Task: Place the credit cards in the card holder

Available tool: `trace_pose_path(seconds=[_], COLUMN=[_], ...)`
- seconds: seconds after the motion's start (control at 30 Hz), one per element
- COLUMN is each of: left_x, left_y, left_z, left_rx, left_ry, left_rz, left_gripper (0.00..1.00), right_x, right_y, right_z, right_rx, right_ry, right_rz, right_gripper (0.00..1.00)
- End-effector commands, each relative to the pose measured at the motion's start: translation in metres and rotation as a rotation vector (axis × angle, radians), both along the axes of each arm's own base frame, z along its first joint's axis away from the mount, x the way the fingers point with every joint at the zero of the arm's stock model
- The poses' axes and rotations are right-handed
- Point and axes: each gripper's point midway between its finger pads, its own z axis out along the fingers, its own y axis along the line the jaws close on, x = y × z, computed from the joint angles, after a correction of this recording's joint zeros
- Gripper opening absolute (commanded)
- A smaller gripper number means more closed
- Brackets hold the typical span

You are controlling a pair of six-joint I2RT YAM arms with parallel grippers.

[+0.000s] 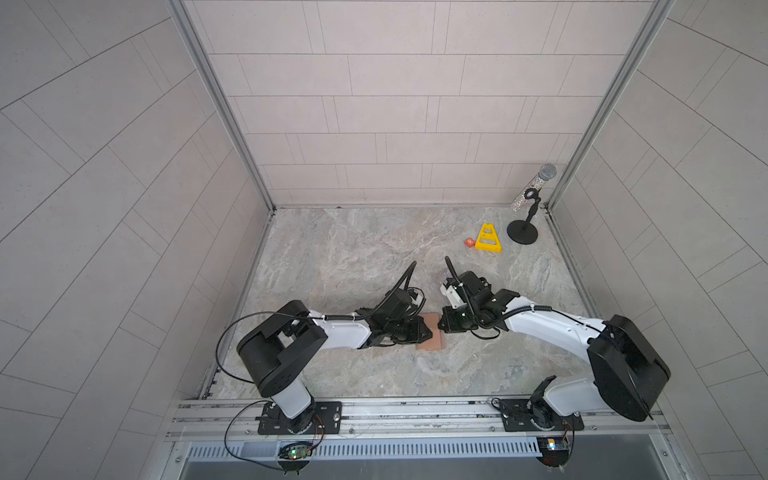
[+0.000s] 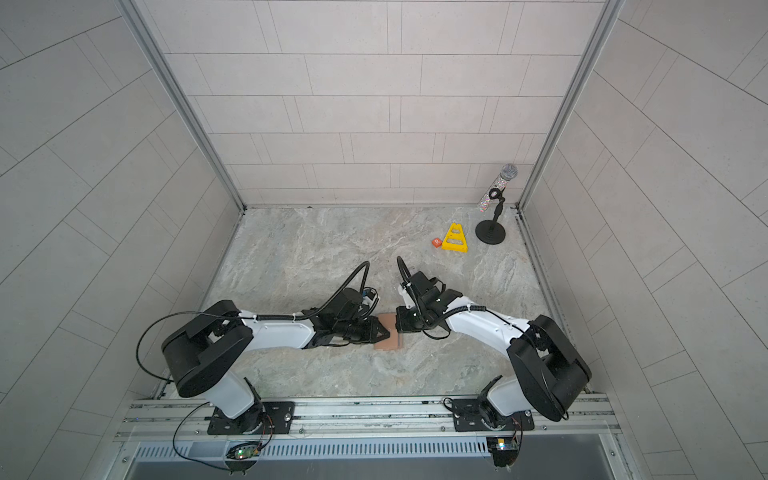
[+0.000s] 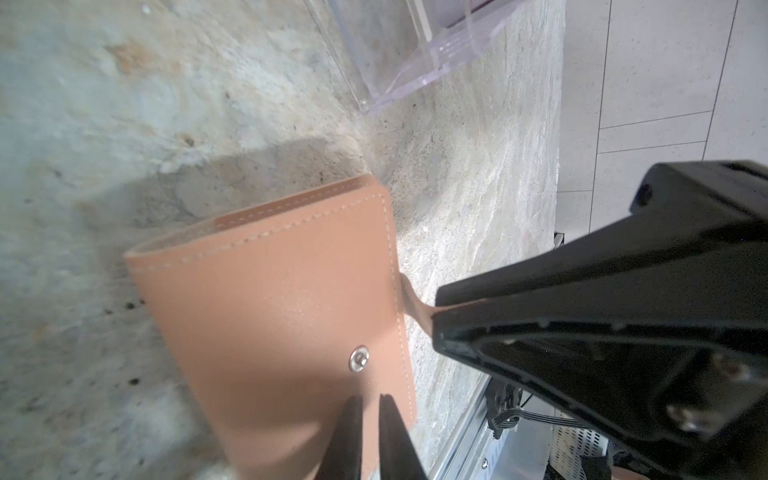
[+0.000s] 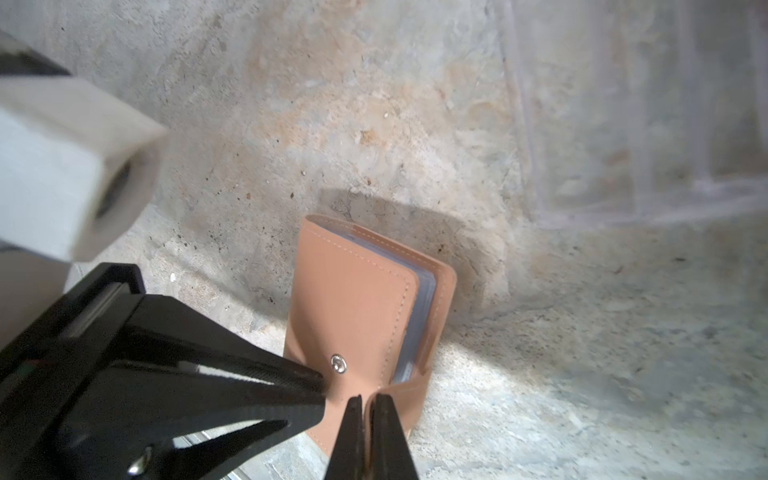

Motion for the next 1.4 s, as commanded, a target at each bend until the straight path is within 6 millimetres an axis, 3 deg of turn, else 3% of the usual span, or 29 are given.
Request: trace_pose_path(seconds=[0.0, 0.23, 0.53, 0.8, 1.17, 1.37], left_x=[0.002, 0.001, 0.003, 0.001, -0.001, -0.002], left_y=[-0.01, 0.004, 0.039, 0.032, 0.029, 0.033], left_z=[0.028, 0.032, -0.001, -0.004, -0.019, -0.025], left_rx=[-0.064, -0.006, 0.225, 0.203, 0.226, 0.248], left_ry=[-0.047, -0.095, -0.098, -0.084, -0.049, -0.044], left_rz=[-0.023, -0.02, 0.025, 0.002, -0.014, -0.009], left_gripper=[0.19, 0.32, 0.32, 0.48, 0.48, 0.48], right_x=[0.004, 0.005, 0.005, 0.007, 0.007, 0.006], right_y=[-0.001, -0.001, 0.001, 0.004, 0.006, -0.002], right_z=[-0.006, -0.011, -0.011, -0.01, -0.006, -0.004], right_rx=[-0.018, -0.026, -0.026, -0.022, -0.012, -0.05], right_ry=[0.003, 0.013, 0.016, 0.022, 0.022, 0.004], right_rz=[-0.01, -0.007, -0.001, 0.008, 0.012, 0.002], right_gripper=[0.05, 0.05, 0.05, 0.05, 0.05, 0.05])
